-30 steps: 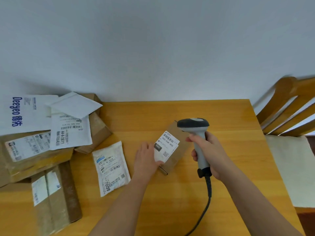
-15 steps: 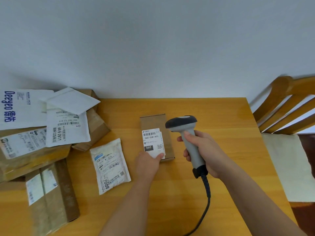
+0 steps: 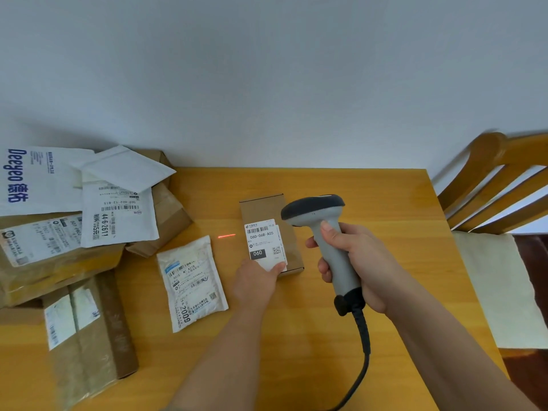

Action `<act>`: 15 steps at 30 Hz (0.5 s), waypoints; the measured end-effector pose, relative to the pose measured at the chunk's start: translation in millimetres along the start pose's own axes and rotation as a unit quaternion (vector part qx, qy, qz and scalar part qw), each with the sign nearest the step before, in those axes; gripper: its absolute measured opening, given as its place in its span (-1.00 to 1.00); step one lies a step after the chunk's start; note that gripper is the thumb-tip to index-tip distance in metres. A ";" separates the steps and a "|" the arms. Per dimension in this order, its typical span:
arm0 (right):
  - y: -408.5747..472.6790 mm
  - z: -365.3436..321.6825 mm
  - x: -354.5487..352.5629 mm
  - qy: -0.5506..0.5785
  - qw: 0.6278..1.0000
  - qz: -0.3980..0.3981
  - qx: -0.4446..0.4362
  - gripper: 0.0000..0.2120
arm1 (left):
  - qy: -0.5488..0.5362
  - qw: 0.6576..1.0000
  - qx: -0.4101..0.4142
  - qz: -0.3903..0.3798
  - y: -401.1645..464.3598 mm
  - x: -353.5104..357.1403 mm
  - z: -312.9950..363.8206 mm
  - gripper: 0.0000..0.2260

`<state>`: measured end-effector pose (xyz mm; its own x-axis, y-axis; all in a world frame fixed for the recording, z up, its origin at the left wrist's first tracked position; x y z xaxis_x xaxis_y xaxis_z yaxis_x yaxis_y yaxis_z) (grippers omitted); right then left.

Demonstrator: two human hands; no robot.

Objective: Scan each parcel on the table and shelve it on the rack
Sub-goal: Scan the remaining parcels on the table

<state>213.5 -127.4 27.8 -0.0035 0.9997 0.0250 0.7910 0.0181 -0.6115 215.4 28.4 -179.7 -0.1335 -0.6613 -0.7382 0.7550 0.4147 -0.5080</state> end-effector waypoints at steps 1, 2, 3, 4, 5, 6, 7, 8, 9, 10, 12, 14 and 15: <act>-1.3 0.1 0.1 0.003 1.000 0.001 0.001 -0.77 | -0.003 1.000 0.001 0.000 -0.4 -0.2 -0.4 -0.33; -2.2 0.3 0.2 0.008 1.000 0.002 0.002 -0.77 | -0.005 1.000 0.001 0.000 -1.2 -0.5 0.0 -0.33; -3.3 -0.1 0.2 0.011 1.000 0.002 0.002 -0.77 | -0.007 1.000 0.003 0.001 -0.8 -0.1 0.0 -0.32; -4.1 -0.2 0.1 0.012 1.000 0.002 0.002 -0.77 | -0.008 1.000 0.002 0.001 -1.1 -0.2 0.6 -0.31; -5.0 -0.3 -0.3 0.012 1.000 0.001 0.002 -0.77 | -0.009 1.000 0.000 0.000 0.0 1.2 0.4 -0.31; -5.6 0.0 -0.7 0.013 1.000 0.000 0.002 -0.77 | -0.012 1.000 -0.006 -0.004 0.6 2.3 0.3 -0.30; -6.2 0.3 -1.6 0.014 1.000 -0.001 0.002 -0.77 | -0.018 1.000 -0.011 -0.010 1.8 4.2 0.0 -0.30; -5.9 1.1 -2.6 0.016 1.000 -0.002 0.001 -0.77 | -0.031 0.999 -0.016 -0.018 2.3 6.0 0.1 -0.30; -5.5 2.0 -3.8 0.015 1.000 -0.003 -0.001 -0.76 | -0.045 0.998 -0.022 -0.024 2.6 7.8 0.2 -0.31; -3.8 3.5 -4.7 0.012 1.000 -0.001 -0.004 -0.76 | -0.060 0.997 -0.030 -0.028 1.3 7.8 1.3 -0.32; 2.6 8.9 -7.9 -0.005 1.000 0.012 -0.008 -0.77 | -0.088 0.994 -0.058 -0.033 -2.5 5.5 2.3 -0.33; 11.4 18.7 -13.1 -0.005 0.999 0.037 0.004 -0.75 | -0.125 0.987 -0.091 -0.035 -4.5 2.5 0.2 -0.32; 15.4 24.5 -16.2 0.006 0.999 0.049 0.013 -0.74 | -0.146 0.983 -0.100 -0.037 -4.3 1.5 -1.7 -0.33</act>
<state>210.8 -142.8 -1.4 0.0814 0.9963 -0.0261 0.7710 -0.0795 -0.6319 210.8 26.7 -179.4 0.0289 -0.8340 -0.5510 0.6048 0.4535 -0.6547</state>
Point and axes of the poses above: each hand's wrist, its own y-axis towards the middle knuckle, its own x-axis out of the palm, z = x × y, the point moved 4 cm from there along y, towards the middle knuckle, and after that the axes turned 4 degrees about z, right-handed, at the moved point
